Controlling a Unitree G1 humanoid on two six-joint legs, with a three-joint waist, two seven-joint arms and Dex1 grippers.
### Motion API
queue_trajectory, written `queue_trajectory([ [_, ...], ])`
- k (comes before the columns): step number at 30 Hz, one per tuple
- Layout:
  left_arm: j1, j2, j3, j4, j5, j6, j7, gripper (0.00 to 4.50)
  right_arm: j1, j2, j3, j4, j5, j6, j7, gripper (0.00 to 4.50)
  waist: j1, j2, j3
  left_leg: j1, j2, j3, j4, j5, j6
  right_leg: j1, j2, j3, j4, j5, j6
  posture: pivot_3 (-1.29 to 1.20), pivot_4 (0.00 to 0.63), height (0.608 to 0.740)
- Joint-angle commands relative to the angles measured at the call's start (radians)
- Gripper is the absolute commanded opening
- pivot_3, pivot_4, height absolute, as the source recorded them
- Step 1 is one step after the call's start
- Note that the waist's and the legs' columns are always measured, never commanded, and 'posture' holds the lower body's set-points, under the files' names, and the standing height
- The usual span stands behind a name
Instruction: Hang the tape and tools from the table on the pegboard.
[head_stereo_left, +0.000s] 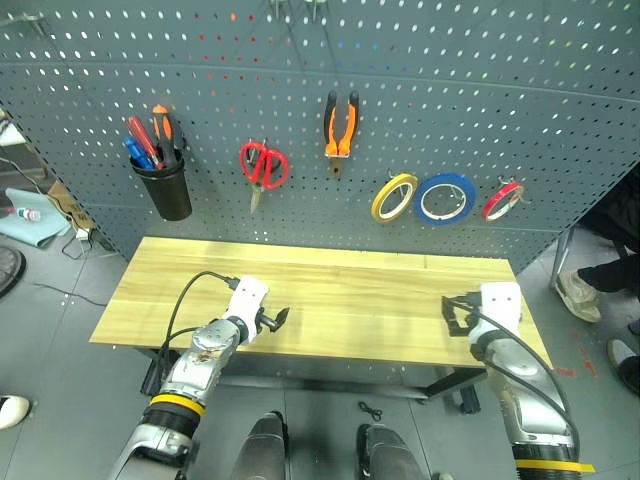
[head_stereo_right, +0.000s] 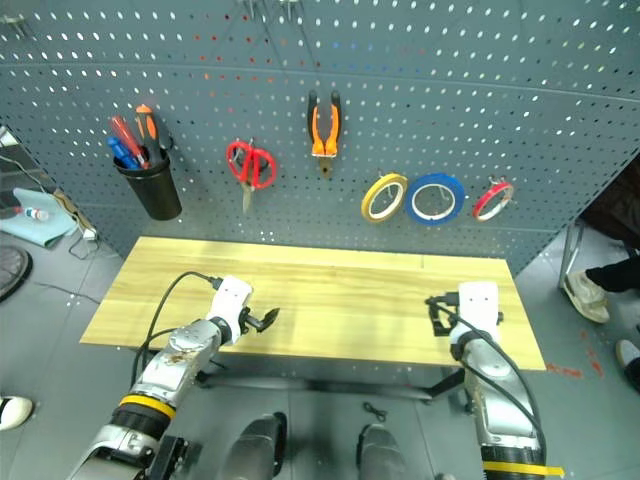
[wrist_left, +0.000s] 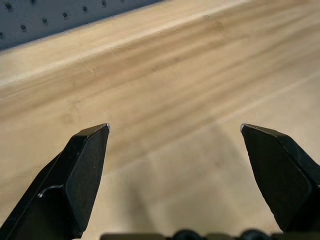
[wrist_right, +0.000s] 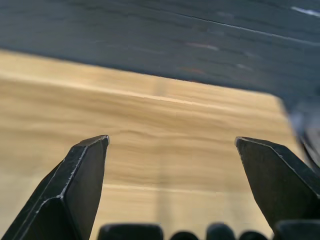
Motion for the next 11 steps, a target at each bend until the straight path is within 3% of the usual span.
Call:
queue_trajectory([
  [1,-0.058,-0.028,0.019,0.085,0.027,-0.076,-0.012,4.48,0.0,0.018,-0.067,0.022,0.002,-0.044,-0.053,4.5,-0.01,0.002,-0.022,0.004,0.0,0.0,-0.001,0.0,0.0,0.005,0.0,0.0,-0.002,0.0,0.0,0.01,0.003,0.74],
  [5,-0.11,-0.055,0.042,0.196,0.036,-0.124,-0.009,4.48,0.012,0.044,-0.082,0.05,-0.009,-0.081,-0.082,4.5,-0.039,0.009,-0.063,0.018,0.0,0.001,-0.014,-0.001,0.0,0.018,-0.001,-0.001,-0.015,-0.001,-0.001,-0.01,0.0,0.74],
  [11,-0.154,-0.088,0.055,0.289,0.057,-0.175,-0.012,4.48,-0.021,0.049,-0.089,0.141,-0.012,-0.137,-0.085,4.5,-0.067,0.019,-0.077,0.028,0.0,0.001,-0.015,-0.004,0.001,0.027,-0.001,-0.001,-0.014,-0.006,-0.002,-0.01,0.0,0.74],
])
